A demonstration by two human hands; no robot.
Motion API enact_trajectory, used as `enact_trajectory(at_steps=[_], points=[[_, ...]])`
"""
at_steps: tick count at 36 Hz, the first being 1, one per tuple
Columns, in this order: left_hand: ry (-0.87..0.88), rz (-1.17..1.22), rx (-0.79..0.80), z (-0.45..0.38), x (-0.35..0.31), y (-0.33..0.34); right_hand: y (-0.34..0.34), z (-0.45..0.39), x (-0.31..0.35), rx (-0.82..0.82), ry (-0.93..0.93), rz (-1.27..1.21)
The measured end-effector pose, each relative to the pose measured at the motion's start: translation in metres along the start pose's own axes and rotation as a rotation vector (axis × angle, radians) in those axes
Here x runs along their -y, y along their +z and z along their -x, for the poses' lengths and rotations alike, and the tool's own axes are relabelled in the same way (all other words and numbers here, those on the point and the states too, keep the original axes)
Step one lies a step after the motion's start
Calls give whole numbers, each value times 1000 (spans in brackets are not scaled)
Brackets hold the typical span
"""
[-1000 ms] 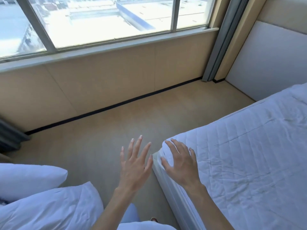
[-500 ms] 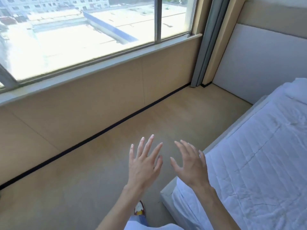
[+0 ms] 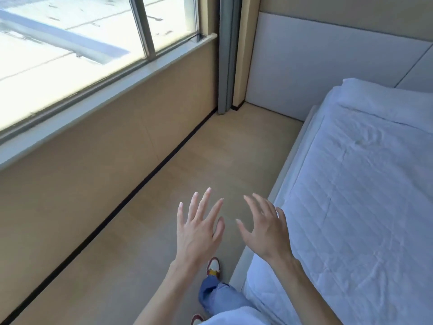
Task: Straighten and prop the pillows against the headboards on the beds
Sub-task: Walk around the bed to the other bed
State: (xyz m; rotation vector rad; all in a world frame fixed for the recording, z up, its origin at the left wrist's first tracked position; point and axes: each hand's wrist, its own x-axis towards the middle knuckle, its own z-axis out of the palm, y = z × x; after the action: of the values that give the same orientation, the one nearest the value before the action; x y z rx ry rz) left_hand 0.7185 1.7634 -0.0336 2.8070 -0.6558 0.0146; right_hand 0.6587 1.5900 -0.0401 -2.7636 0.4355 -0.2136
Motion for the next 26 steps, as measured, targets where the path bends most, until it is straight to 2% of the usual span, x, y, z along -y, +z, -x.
enact_trajectory(at_steps=[5, 9, 26], points=[[61, 0, 23, -77, -2, 13, 3, -61, -20, -46, 52, 19], [180, -28, 72, -145, -20, 20, 0, -113, -47, -90, 137, 19], [410, 1, 109, -340, -88, 45, -26, -247, -121, -141, 386, 1]])
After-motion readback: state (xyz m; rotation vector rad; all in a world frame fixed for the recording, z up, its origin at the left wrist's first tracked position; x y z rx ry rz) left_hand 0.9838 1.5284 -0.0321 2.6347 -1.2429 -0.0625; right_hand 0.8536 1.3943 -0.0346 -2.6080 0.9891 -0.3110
